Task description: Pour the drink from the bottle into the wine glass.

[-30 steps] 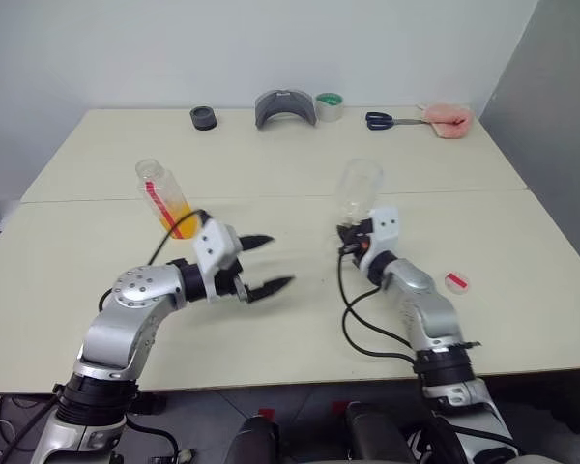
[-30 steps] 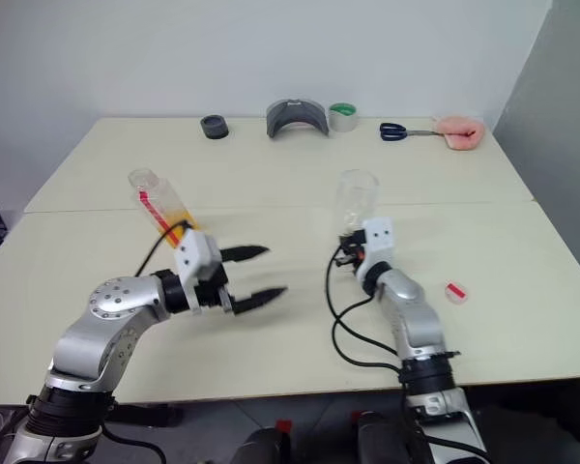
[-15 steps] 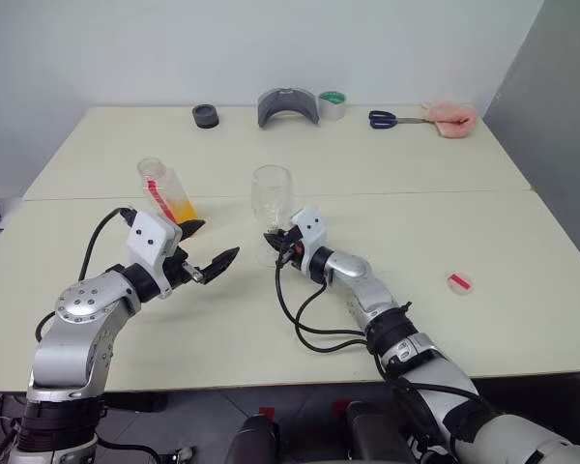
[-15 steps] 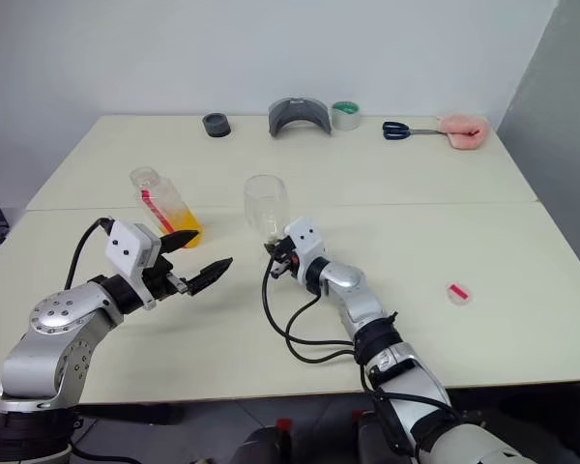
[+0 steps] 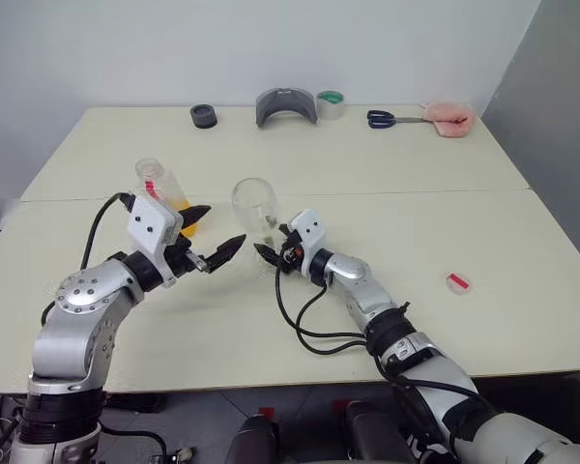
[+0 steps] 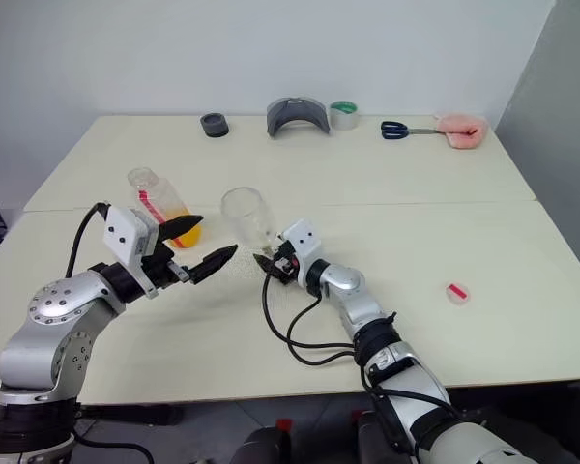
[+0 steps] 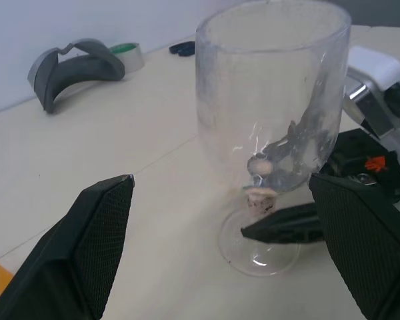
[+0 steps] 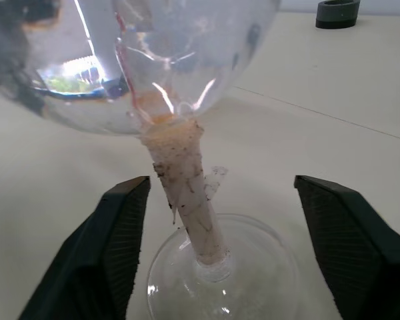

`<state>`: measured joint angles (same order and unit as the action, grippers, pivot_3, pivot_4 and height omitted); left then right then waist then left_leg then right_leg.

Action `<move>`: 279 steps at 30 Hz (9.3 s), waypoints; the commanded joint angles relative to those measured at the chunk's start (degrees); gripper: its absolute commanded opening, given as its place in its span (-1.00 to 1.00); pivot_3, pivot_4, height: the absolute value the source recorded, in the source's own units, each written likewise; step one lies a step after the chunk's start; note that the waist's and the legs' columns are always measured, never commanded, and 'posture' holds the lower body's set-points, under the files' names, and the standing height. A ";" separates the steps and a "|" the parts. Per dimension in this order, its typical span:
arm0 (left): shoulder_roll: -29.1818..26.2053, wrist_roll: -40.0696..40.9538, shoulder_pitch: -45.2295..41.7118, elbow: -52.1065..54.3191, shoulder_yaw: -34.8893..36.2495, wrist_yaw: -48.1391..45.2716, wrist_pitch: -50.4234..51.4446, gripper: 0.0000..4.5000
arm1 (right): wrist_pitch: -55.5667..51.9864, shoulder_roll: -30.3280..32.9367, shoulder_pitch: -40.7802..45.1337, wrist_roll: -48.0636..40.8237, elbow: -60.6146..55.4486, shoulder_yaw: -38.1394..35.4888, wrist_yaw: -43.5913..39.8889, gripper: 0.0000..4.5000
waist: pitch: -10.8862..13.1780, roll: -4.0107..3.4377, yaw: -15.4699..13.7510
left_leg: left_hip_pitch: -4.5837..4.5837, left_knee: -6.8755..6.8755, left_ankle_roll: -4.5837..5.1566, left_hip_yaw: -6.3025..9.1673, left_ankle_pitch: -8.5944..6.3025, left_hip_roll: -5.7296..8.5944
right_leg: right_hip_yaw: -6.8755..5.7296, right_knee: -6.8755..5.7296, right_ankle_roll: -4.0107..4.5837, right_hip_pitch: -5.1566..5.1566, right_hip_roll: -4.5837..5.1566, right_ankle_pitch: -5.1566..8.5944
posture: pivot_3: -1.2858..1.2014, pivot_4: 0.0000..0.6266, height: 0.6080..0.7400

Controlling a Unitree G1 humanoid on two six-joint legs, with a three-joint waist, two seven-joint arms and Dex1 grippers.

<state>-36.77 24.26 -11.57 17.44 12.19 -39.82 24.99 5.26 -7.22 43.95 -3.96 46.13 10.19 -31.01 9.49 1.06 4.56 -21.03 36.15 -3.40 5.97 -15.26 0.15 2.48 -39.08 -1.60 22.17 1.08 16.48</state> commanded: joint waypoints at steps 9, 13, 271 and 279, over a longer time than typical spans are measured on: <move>0.48 2.63 -0.14 4.16 1.05 1.75 2.00 1.00 | -2.85 2.13 -3.13 0.16 -8.47 0.33 -2.46 0.99 | 0.00 0.00 0.02 | 0.00 0.00 0.00 0.03 0.00 0.02 | 0.00 0.00 0.00 0.00 0.01 0.00 | 0.03 -0.52 1.00; 0.51 2.92 0.17 4.49 1.07 2.30 2.27 1.00 | -4.88 4.05 -5.73 0.16 -11.99 0.62 -3.62 0.99 | 0.00 0.00 0.01 | 0.00 -0.01 0.00 0.04 0.00 0.00 | -0.01 0.00 0.00 0.00 0.00 0.00 | 0.03 -0.52 1.00; -10.19 -67.57 -52.00 -64.04 -29.09 45.09 -72.96 -0.22 | -34.08 34.52 -26.69 -23.35 -79.77 -5.14 -5.25 1.00 | 0.45 0.60 -2.66 | -0.87 0.80 -0.03 0.25 0.00 0.21 | -0.48 -0.04 -0.11 0.24 0.09 -0.04 | 0.03 -0.52 1.00; -7.32 -60.53 -48.64 -61.43 -27.36 39.55 -70.66 -0.22 | -34.01 34.47 -26.12 -23.26 -79.84 -4.99 -5.26 1.00 | 0.45 0.60 -2.63 | -0.85 0.81 -0.03 0.24 0.00 0.21 | -0.47 -0.07 -0.11 0.24 0.09 -0.04 | 0.03 -0.52 1.00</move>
<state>-44.21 -39.35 -60.32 -46.14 -17.50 0.67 -46.52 -29.37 27.00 16.93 -27.05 -31.40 5.67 -36.15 9.93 1.65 1.93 -21.89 36.96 -3.43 6.22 -15.25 0.36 2.01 -39.15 -1.71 22.41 1.17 16.43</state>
